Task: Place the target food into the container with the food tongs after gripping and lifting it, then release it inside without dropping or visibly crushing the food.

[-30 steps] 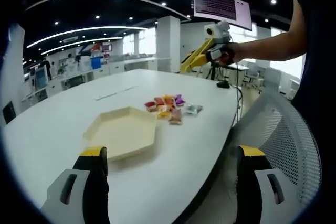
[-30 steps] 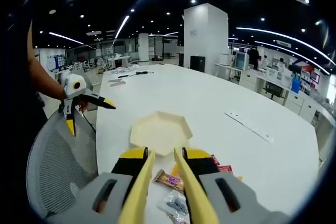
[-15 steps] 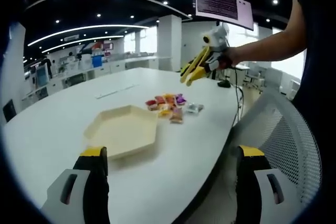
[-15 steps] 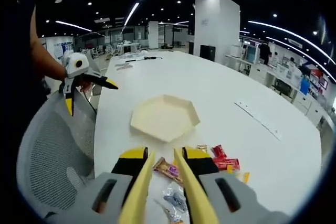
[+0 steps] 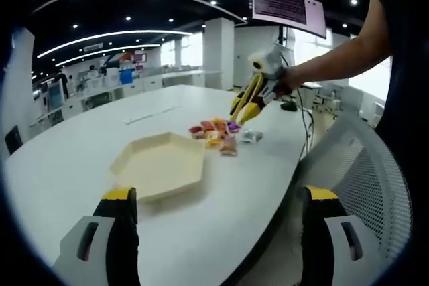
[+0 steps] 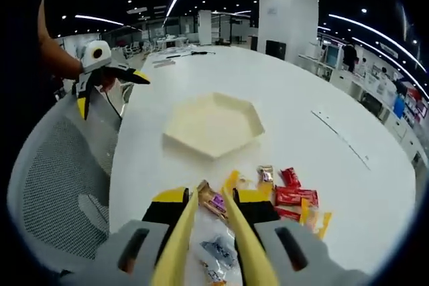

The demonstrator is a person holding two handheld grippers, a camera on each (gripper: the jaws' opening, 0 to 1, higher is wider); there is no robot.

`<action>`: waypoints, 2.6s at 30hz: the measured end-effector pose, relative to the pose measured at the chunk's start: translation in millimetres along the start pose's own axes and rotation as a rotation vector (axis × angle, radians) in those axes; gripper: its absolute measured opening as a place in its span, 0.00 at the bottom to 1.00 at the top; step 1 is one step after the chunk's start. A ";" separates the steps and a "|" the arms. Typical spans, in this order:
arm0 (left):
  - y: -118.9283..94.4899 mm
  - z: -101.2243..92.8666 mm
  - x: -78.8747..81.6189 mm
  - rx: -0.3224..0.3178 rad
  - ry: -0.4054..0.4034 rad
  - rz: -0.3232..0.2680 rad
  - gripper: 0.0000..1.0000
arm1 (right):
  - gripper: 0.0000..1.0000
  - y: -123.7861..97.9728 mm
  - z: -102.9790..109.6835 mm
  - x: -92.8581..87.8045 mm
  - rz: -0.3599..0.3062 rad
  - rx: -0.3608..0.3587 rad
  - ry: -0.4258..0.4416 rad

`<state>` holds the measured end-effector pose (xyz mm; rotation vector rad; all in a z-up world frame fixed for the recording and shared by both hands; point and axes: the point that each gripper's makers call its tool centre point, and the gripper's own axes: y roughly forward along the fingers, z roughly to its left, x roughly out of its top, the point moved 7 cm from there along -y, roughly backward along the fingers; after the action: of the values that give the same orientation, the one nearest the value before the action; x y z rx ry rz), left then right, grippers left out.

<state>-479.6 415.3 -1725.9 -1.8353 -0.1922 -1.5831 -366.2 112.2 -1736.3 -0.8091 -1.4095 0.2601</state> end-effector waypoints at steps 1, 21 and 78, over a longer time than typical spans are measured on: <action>0.0 0.0 0.4 0.000 -0.002 -0.002 0.99 | 0.25 1.8 -0.4 -1.4 0.009 0.005 -0.008; 0.4 7.5 1.1 0.021 -0.008 -0.002 0.98 | 0.26 31.7 -16.1 -14.8 0.098 0.033 0.047; 1.4 12.7 0.1 0.032 -0.025 0.004 0.95 | 0.20 32.2 -20.1 -3.7 0.192 -0.068 0.117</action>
<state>-468.6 421.6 -1726.6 -1.8302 -0.2240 -1.5460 -338.6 126.0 -1758.6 -1.0021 -1.2381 0.3086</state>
